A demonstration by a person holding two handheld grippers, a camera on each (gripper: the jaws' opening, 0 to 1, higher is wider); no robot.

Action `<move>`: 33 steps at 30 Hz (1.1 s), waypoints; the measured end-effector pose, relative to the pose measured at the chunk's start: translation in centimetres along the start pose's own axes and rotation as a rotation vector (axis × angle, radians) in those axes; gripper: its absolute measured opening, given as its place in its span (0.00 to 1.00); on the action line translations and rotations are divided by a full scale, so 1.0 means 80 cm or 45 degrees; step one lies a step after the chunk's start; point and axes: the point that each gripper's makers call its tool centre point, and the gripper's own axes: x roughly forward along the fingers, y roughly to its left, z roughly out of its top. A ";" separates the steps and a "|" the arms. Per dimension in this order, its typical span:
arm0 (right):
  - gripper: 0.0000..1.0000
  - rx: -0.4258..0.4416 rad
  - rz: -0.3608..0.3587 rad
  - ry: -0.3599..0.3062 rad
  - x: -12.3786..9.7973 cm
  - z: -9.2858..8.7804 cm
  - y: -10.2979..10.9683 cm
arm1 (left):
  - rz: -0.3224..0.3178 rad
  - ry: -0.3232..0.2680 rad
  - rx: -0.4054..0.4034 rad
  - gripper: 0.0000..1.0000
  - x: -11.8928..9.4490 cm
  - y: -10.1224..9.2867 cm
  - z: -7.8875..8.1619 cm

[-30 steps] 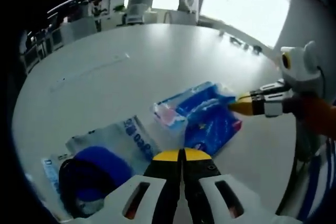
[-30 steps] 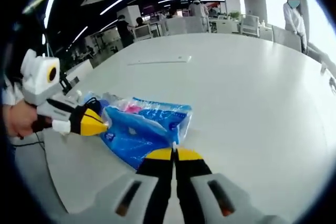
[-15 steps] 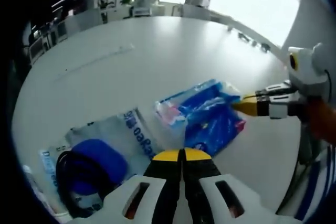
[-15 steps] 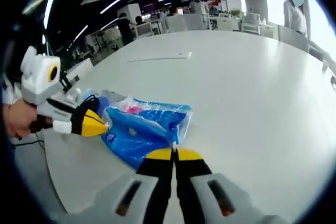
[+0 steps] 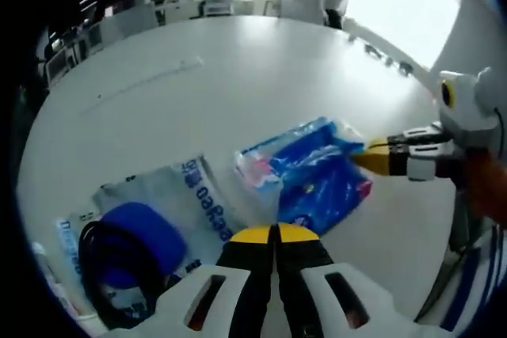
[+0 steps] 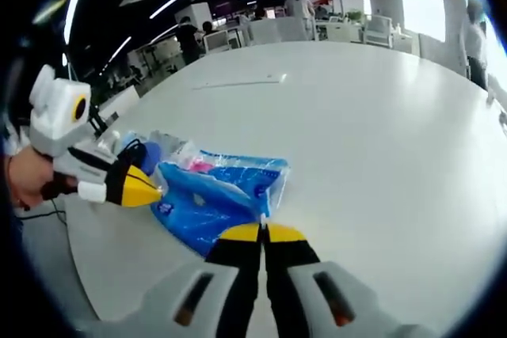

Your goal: Arrange the tabletop items into an orderly group along one side of the table until the central work area is clear of visible clutter.

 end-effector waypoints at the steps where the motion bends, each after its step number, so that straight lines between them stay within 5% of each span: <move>1: 0.00 0.001 0.001 0.002 0.000 0.000 0.000 | 0.002 0.002 0.000 0.00 0.000 0.000 0.000; 33: 0.04 0.025 0.004 0.005 0.004 -0.004 -0.004 | 0.030 -0.009 -0.025 0.02 -0.001 -0.002 -0.004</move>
